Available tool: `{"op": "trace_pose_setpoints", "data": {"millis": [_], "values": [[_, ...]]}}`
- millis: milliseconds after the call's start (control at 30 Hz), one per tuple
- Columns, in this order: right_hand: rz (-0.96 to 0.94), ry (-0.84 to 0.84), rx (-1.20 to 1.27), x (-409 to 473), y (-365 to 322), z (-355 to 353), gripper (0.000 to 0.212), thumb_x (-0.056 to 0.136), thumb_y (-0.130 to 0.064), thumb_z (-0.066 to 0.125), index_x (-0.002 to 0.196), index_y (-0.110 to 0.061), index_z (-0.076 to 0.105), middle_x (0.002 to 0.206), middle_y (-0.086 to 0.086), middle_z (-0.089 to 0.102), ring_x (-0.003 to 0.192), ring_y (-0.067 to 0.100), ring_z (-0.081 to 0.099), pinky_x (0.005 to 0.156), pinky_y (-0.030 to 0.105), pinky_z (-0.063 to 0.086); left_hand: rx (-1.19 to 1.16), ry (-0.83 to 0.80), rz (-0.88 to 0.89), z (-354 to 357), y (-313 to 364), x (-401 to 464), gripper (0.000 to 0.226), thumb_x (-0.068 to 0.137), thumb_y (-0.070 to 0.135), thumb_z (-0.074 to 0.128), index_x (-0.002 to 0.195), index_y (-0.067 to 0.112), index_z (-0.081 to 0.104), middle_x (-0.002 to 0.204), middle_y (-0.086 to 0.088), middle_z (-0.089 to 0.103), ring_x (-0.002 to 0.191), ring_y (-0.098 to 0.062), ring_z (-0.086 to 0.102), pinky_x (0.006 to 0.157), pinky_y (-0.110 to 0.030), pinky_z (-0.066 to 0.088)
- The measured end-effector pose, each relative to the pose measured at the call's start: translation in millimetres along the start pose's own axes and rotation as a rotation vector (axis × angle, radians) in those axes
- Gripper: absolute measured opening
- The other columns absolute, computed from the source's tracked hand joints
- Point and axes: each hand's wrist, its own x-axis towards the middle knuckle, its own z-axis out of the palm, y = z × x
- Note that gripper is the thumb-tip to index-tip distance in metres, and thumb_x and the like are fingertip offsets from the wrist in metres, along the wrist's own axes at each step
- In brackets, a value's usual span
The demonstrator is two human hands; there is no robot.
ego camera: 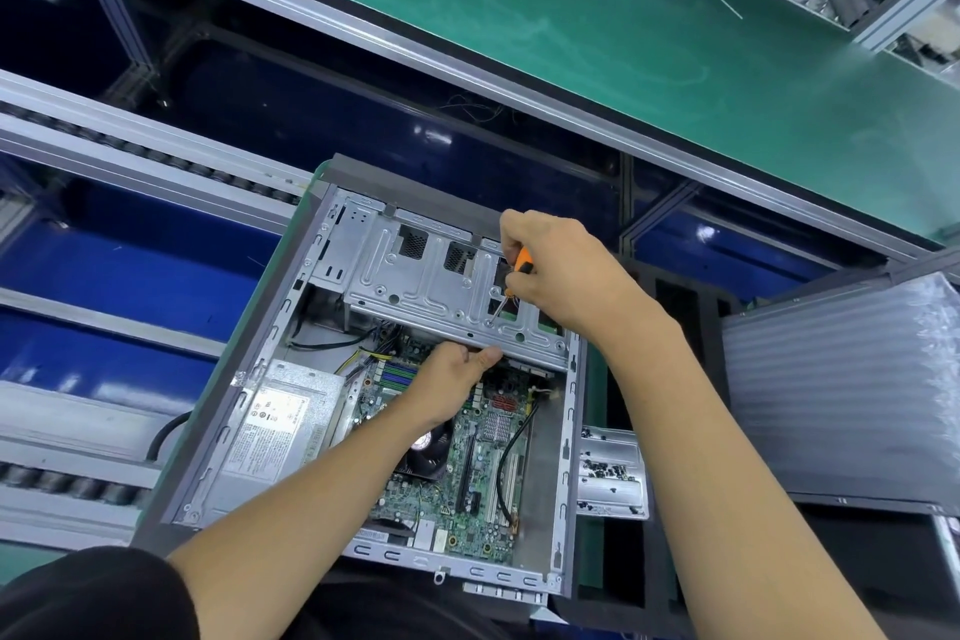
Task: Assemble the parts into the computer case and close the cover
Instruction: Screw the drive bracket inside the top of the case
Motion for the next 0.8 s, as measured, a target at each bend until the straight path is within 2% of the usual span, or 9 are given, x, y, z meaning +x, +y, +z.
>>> {"op": "trace_pose_setpoints", "data": {"millis": [133, 333, 500, 567, 700, 800], "values": [[-0.015, 0.029, -0.027, 0.0, -1.2, 2.7, 0.023, 0.086, -0.011, 0.064, 0.089, -0.024, 0.045, 0.087, -0.007, 0.050, 0.071, 0.017, 0.051, 0.055, 0.031, 0.037, -0.040, -0.002, 0.008, 0.3, -2.1, -1.3, 0.062, 0.084, 0.070, 0.056, 0.051, 0.023, 0.032, 0.047, 0.004, 0.024, 0.042, -0.014, 0.022, 0.056, -0.031, 0.020], [-0.002, 0.014, -0.054, -1.6, 3.2, 2.3, 0.026, 0.085, -0.012, 0.065, 0.089, -0.027, 0.045, 0.087, -0.009, 0.050, 0.069, 0.006, 0.048, 0.053, 0.028, 0.033, -0.084, -0.016, -0.005, -1.2, -4.2, -2.1, 0.063, 0.081, 0.072, 0.061, 0.050, 0.026, 0.031, 0.050, 0.000, 0.024, 0.048, -0.016, 0.023, 0.059, -0.033, 0.023], [-0.017, -0.030, -0.108, 0.9, 2.4, -1.6, 0.037, 0.079, -0.005, 0.066, 0.087, -0.031, 0.041, 0.088, -0.009, 0.049, 0.071, 0.011, 0.050, 0.053, 0.030, 0.035, -0.071, -0.016, -0.010, -0.5, -1.0, -1.3, 0.061, 0.082, 0.067, 0.059, 0.052, 0.023, 0.030, 0.047, 0.005, 0.022, 0.043, -0.012, 0.020, 0.055, -0.032, 0.020], [-0.011, 0.008, -0.120, 1.7, 2.4, -1.3, 0.033, 0.081, -0.010, 0.066, 0.087, -0.030, 0.041, 0.083, -0.009, 0.051, 0.069, 0.013, 0.050, 0.052, 0.028, 0.029, -0.059, -0.013, -0.009, -0.1, 0.0, -1.1, 0.059, 0.083, 0.066, 0.057, 0.054, 0.021, 0.031, 0.048, 0.005, 0.022, 0.043, -0.012, 0.020, 0.056, -0.032, 0.018], [0.013, 0.116, -0.239, -0.8, 3.2, 1.2, 0.025, 0.085, -0.030, 0.064, 0.089, -0.027, 0.039, 0.061, -0.007, 0.045, 0.058, 0.022, 0.049, 0.050, 0.028, 0.017, -0.074, -0.011, -0.001, -0.1, -0.6, -1.5, 0.059, 0.083, 0.065, 0.057, 0.056, 0.017, 0.034, 0.051, 0.000, 0.022, 0.046, -0.014, 0.020, 0.059, -0.032, 0.018], [-0.015, 0.123, -0.219, -2.8, 6.1, 3.4, 0.024, 0.088, -0.032, 0.061, 0.092, -0.029, 0.038, 0.074, -0.006, 0.047, 0.056, 0.016, 0.047, 0.051, 0.028, 0.020, -0.091, -0.013, -0.006, 0.4, -1.2, -1.8, 0.060, 0.083, 0.066, 0.057, 0.056, 0.016, 0.036, 0.054, -0.003, 0.023, 0.048, -0.016, 0.021, 0.060, -0.033, 0.018]]}}
